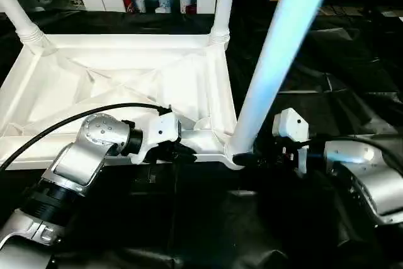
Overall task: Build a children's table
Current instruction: Rotate leg to tighten
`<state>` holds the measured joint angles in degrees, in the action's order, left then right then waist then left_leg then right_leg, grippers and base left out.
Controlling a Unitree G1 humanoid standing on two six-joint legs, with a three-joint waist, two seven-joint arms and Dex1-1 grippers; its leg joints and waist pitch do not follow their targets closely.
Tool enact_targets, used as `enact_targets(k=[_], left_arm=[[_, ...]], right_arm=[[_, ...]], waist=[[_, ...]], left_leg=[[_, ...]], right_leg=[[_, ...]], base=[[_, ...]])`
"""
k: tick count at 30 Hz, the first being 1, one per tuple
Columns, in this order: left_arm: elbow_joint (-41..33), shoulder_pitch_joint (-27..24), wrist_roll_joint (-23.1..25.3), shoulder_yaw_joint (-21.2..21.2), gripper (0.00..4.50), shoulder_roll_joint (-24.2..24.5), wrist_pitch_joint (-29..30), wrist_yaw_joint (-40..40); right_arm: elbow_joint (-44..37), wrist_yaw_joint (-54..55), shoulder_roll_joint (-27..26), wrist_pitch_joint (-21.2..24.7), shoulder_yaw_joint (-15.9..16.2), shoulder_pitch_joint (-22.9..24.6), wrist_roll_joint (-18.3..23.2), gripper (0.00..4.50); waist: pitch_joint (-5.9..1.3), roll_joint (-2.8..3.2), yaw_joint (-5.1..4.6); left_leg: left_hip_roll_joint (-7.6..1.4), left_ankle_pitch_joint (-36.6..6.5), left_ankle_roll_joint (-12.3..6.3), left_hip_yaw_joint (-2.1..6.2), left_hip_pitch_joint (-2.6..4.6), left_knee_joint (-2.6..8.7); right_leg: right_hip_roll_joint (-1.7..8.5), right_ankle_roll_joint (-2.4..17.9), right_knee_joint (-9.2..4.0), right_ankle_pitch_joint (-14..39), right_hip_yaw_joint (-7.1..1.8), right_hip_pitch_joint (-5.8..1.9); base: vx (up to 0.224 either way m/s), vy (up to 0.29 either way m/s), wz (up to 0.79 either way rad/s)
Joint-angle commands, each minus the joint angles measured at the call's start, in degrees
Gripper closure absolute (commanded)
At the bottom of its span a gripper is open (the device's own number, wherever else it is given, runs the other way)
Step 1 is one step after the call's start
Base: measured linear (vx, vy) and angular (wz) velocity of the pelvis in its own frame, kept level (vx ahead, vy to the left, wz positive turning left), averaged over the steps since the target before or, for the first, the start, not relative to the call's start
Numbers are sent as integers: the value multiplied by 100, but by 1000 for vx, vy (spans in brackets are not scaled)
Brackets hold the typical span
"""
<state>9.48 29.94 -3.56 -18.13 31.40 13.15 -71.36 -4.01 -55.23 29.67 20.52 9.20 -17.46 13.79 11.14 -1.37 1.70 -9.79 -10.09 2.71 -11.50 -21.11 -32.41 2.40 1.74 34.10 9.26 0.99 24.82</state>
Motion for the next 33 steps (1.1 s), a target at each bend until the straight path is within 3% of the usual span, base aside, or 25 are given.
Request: enact_targets(k=[1,2,5,7,8,10,11,13,17,21,23,24,27,29,33], left_arm=[[125,-59,132,-274,450,-163,126,148],[125,-59,132,-274,450,-163,126,148],[522,289,383,-249,450,-745,490,989],[659,400,472,-236,450,-946,557,1295],[704,438,499,-235,450,-1012,586,1390],[1056,716,662,-167,450,-1579,859,2190],[1101,756,690,-181,450,-1697,918,2309],[1183,822,762,-222,450,-1892,992,2518],[1407,937,943,-307,450,-2289,1020,2871],[1269,852,965,-408,450,-2153,959,2583],[1248,835,973,-402,450,-2117,962,2545],[1234,827,968,-401,450,-2094,957,2532],[1132,760,938,-399,450,-1950,951,2365],[1074,717,934,-369,450,-1879,944,2285],[832,607,863,-289,450,-1580,917,1979]], right_arm=[[227,437,-175,215,103,79,-170,200],[227,437,-175,215,103,79,-170,201],[394,1756,-1060,733,-29,22,-379,202],[422,2245,-1436,992,-153,1,-355,203],[442,2426,-1555,1056,-190,-10,-376,203],[705,3733,-2385,1424,-419,-100,-633,203],[796,3994,-2532,1401,-447,-114,-714,204],[917,4347,-2724,1336,-426,-140,-869,208],[1095,4901,-3143,1237,-426,-244,-1095,210],[981,4725,-3100,1146,-351,-283,-1091,210],[933,4694,-3080,1105,-342,-278,-1123,210],[911,4712,-3071,1061,-350,-272,-1116,188],[771,4697,-3041,1022,-487,-255,-1002,188],[617,4614,-2908,1035,-520,-247,-1033,157],[353,4083,-2390,1053,-464,-277,-1015,145]], waist=[[-359,10,12],[-352,4,10],[-317,4,3],[-325,-29,-3],[-318,-18,-11],[-327,13,-15],[-310,-3,-30],[-324,-11,-23],[-299,-3,-23],[-299,17,-33],[-318,12,-35],[-320,16,-34],[-319,13,-25],[-327,10,-26],[-353,5,-18]], left_leg=[[-307,-1007,-371,158,65,340],[-308,-1096,-301,175,69,355],[-290,-1340,-162,164,126,366],[-276,-1399,-36,234,72,413],[-276,-1432,-48,234,68,419],[-287,-1644,20,229,163,408],[-269,-1692,72,254,127,439],[-280,-1735,58,257,141,463],[-270,-2010,50,254,183,490],[-287,-2211,29,295,159,544],[-296,-2054,10,290,124,558],[-299,-1989,0,284,123,559],[-306,-1871,-37,256,125,554],[-307,-1751,-52,243,112,547],[-308,-1423,-136,213,103,521]], right_leg=[[530,1298,-435,1747,-283,-319],[535,1189,-460,2066,-275,-316],[517,981,-552,2707,-287,-213],[554,726,-568,3181,-257,-269],[564,676,-584,3253,-263,-247],[558,620,-635,3410,-268,-141],[559,556,-640,3517,-245,-169],[573,456,-669,3455,-242,-173],[554,384,-693,3390,-243,-105],[581,343,-681,3195,-244,-134],[600,425,-652,2857,-252,-177],[598,459,-646,2745,-256,-180],[598,591,-622,2452,-274,-185],[595,653,-603,2275,-278,-203],[573,806,-550,1773,-277,-247]], base=[[0,0,0],[0,0,0],[0,0,0],[-52,10,-6],[0,0,0],[0,0,0],[0,0,0],[0,0,0],[0,0,0],[0,0,0],[0,0,0],[0,0,0],[0,0,0],[0,0,0],[0,0,0]])
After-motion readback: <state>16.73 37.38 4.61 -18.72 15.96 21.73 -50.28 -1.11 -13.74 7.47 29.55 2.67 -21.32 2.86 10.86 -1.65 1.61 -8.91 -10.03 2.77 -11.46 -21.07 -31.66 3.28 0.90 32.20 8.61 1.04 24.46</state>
